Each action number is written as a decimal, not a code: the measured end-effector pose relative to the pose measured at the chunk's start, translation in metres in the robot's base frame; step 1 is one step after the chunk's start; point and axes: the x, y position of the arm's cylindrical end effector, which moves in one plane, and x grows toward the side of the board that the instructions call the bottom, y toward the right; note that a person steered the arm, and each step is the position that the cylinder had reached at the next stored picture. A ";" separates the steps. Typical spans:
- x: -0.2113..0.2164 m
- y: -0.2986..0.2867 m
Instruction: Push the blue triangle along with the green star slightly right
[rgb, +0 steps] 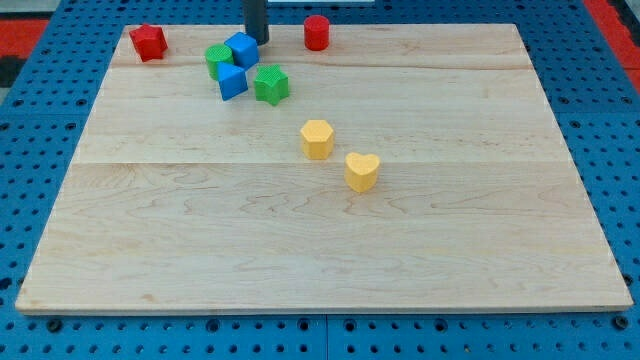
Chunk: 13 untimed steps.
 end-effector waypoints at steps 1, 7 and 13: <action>-0.004 -0.026; 0.126 -0.104; 0.109 0.072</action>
